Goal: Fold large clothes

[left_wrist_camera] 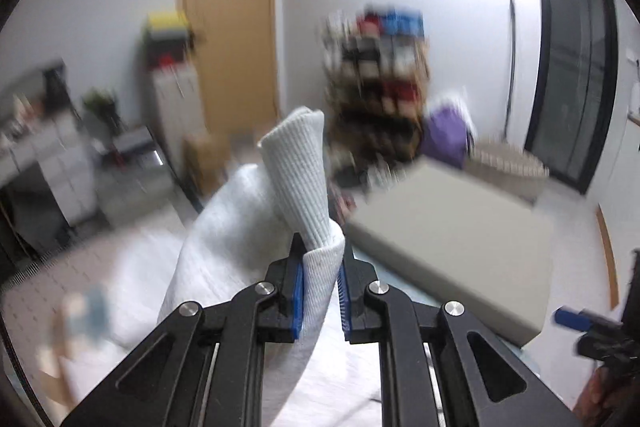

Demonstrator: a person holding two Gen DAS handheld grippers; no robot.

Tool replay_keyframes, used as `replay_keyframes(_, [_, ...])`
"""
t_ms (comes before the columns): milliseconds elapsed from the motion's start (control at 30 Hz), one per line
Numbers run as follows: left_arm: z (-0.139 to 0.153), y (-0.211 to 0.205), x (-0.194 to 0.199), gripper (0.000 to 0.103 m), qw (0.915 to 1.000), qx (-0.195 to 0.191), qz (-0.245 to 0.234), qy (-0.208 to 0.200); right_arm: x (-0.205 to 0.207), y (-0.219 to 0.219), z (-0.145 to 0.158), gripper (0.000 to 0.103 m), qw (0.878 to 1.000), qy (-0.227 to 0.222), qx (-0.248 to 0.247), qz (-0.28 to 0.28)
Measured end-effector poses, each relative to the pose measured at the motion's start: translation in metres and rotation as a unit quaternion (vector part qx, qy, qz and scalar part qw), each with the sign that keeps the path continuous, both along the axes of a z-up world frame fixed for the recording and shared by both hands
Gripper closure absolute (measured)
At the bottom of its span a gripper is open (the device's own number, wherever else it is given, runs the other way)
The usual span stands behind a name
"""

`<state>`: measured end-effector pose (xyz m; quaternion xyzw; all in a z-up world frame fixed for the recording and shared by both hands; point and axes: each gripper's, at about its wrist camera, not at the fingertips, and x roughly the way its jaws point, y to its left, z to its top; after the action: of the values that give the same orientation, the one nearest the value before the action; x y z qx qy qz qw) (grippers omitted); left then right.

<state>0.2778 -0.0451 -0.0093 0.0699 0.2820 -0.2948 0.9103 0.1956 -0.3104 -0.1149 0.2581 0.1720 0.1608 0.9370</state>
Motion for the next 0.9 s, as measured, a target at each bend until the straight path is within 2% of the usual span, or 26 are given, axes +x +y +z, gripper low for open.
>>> replay_keyframes(100, [-0.06, -0.032, 0.022, 0.094, 0.9952, 0.024, -0.017, 0.093, 0.006, -0.018, -0.019, 0.034, 0.999, 0.034, 0.027, -0.011])
replay_keyframes(200, [-0.109, -0.061, 0.03, 0.093, 0.9816, 0.079, -0.039, 0.17, 0.007, -0.021, -0.032, 0.034, 0.997, 0.063, 0.033, -0.016])
replay_keyframes(300, [-0.098, -0.067, 0.01, 0.088, 0.9747, 0.095, -0.092, 0.18, 0.004, -0.022, -0.038, 0.033, 0.996, 0.081, 0.037, -0.008])
replay_keyframes(333, [-0.09, -0.06, -0.003, 0.079, 0.9755, 0.088, -0.102, 0.174, 0.002, -0.022, -0.037, 0.031, 0.996, 0.086, 0.038, -0.006])
replay_keyframes(367, [-0.076, -0.049, -0.015, 0.058, 0.9766, 0.071, -0.115, 0.167, 0.006, -0.018, -0.037, 0.03, 0.995, 0.091, 0.038, -0.003])
replay_keyframes(400, [-0.059, -0.035, -0.026, 0.044, 0.9765, 0.042, -0.131, 0.166, 0.013, -0.017, -0.041, 0.03, 0.995, 0.092, 0.039, 0.002])
replay_keyframes(433, [-0.05, -0.023, -0.038, 0.023, 0.977, 0.021, -0.14, 0.159, 0.021, -0.012, -0.04, 0.029, 0.995, 0.093, 0.036, 0.012])
replay_keyframes(467, [-0.039, -0.005, -0.053, 0.014, 0.9803, -0.005, -0.139, 0.14, 0.027, -0.006, -0.037, 0.026, 0.995, 0.092, 0.029, 0.019])
replay_keyframes(533, [-0.022, 0.031, -0.065, 0.013, 0.988, -0.014, -0.108, 0.109, 0.042, 0.009, -0.03, 0.021, 0.995, 0.094, 0.006, 0.034])
replay_keyframes(600, [-0.019, 0.073, -0.075, 0.013, 0.995, 0.001, -0.052, 0.085, 0.064, 0.026, -0.024, 0.019, 0.993, 0.106, -0.014, 0.047])
replay_keyframes(667, [-0.03, 0.117, -0.069, 0.013, 0.9957, 0.036, 0.032, 0.079, 0.09, 0.039, -0.026, 0.017, 0.99, 0.128, -0.041, 0.052])
replay_keyframes(700, [-0.038, 0.138, -0.061, 0.013, 0.9917, 0.052, 0.065, 0.098, 0.104, 0.046, -0.025, 0.017, 0.987, 0.14, -0.06, 0.054])
replay_keyframes(767, [-0.061, 0.165, -0.048, 0.013, 0.9843, 0.058, 0.098, 0.135, 0.131, 0.062, -0.03, 0.017, 0.979, 0.165, -0.102, 0.062])
replay_keyframes(833, [-0.086, 0.183, -0.035, 0.013, 0.971, 0.072, 0.145, 0.176, 0.152, 0.072, -0.041, 0.017, 0.968, 0.2, -0.142, 0.057])
replay_keyframes(900, [-0.108, 0.195, -0.029, 0.013, 0.9621, 0.077, 0.159, 0.207, 0.173, 0.079, -0.057, 0.017, 0.956, 0.239, -0.163, 0.054])
